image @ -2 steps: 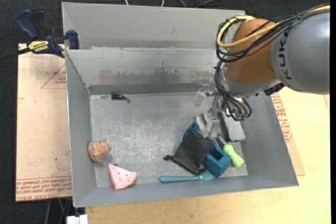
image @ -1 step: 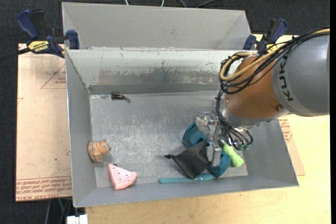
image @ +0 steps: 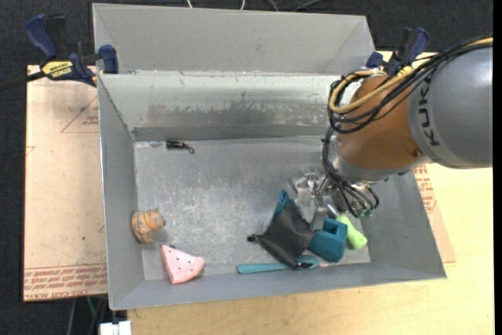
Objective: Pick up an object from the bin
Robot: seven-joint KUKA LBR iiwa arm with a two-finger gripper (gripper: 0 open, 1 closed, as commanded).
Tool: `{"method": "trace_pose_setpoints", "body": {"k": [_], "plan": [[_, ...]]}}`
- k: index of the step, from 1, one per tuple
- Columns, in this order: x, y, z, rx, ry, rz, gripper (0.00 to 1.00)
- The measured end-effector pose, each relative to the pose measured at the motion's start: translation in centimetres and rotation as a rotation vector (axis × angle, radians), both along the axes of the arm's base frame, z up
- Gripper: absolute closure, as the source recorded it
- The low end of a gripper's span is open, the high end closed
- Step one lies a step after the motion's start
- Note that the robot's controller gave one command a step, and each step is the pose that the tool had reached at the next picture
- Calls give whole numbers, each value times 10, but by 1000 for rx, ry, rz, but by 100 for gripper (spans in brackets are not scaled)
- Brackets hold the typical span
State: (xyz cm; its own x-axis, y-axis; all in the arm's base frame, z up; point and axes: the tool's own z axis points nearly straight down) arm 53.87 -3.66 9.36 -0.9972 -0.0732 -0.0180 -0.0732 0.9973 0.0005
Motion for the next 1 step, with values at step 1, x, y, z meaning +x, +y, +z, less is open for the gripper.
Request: {"method": "trace_pose_setpoints", "body": {"k": [1], "plan": [[-2,0,-2,0,5,2,0]]}}
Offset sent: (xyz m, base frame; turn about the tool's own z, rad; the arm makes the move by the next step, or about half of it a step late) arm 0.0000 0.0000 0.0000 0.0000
